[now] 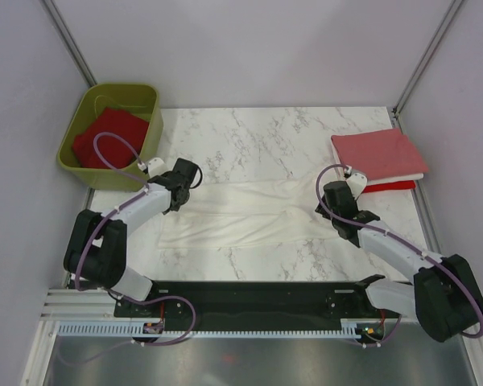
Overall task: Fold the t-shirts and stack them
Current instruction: Fold the tshirt
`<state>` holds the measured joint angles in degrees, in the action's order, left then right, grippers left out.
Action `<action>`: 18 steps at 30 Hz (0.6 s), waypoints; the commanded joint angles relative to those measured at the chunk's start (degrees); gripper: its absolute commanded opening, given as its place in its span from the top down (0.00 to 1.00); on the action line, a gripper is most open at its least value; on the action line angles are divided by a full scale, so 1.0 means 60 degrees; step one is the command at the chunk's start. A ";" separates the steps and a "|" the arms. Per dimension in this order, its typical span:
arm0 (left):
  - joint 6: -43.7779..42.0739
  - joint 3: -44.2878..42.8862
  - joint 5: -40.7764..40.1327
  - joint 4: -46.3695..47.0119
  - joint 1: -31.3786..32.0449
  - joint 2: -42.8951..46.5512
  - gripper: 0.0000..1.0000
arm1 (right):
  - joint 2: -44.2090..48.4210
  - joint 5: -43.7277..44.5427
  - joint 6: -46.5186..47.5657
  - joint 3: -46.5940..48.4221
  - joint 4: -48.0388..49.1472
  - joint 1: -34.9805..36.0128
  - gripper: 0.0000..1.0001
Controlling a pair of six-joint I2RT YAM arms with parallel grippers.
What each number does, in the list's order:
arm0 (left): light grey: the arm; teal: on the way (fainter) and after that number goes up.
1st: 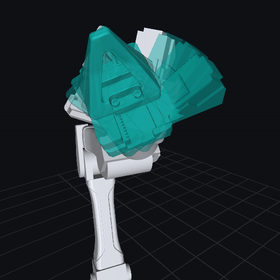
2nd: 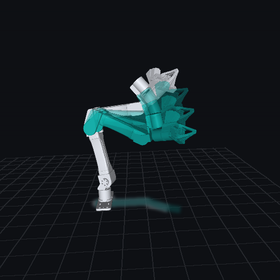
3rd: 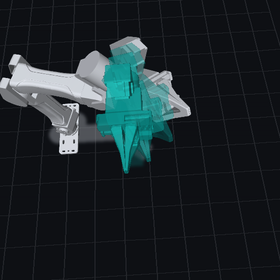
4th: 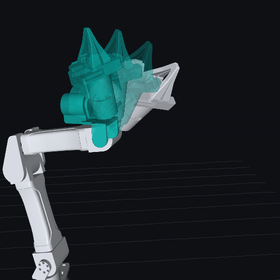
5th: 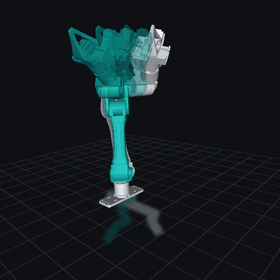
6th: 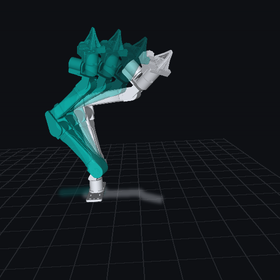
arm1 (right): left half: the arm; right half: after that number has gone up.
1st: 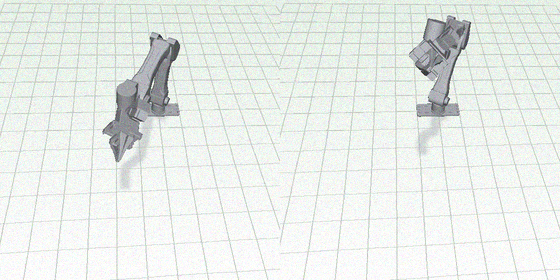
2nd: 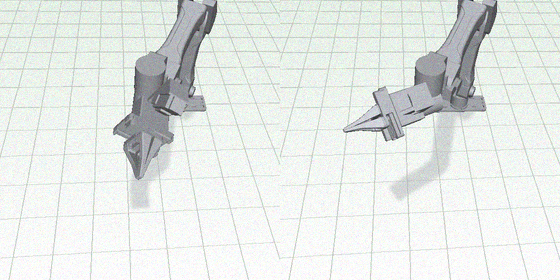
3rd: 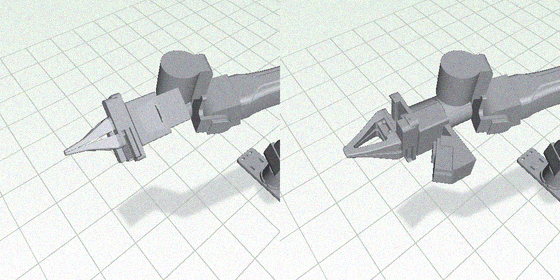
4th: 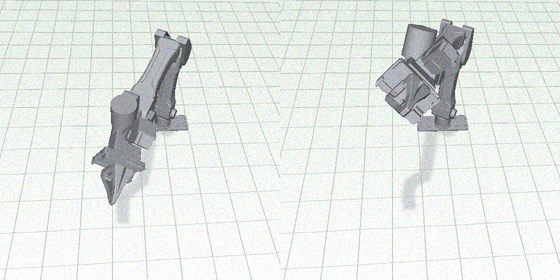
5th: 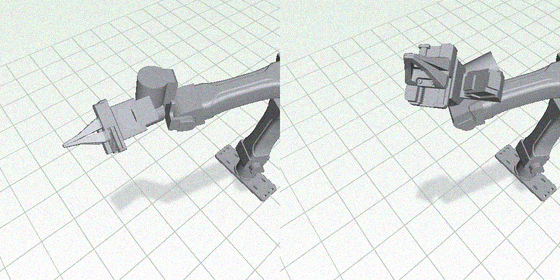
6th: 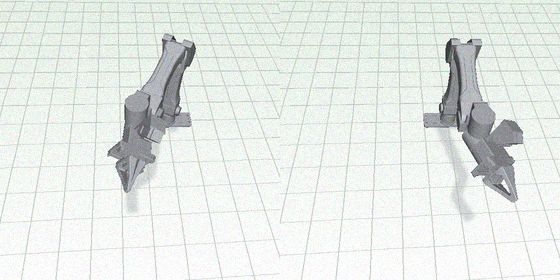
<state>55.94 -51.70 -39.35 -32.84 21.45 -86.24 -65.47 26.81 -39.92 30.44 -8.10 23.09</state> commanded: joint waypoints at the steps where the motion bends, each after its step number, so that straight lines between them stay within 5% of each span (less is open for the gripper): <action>1: -0.0036 -0.0537 -0.0092 0.0200 -0.0147 -0.0304 0.45 | -0.0688 -0.1361 0.0340 0.0288 0.0690 0.0033 0.47; 12: -0.0329 -0.0714 0.0773 0.0288 -0.0880 -0.1110 0.50 | -0.0719 -0.1568 0.0296 0.0142 0.0940 0.0062 0.45; 18: -0.0184 -0.0160 0.1022 0.0317 -0.0909 -0.0658 0.85 | -0.0836 -0.1436 0.0325 0.0230 0.0808 0.0062 0.45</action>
<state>54.72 -54.46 -33.63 -32.27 16.14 -92.71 -70.83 17.82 -38.70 30.46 -4.29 23.16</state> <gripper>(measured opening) 0.204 0.547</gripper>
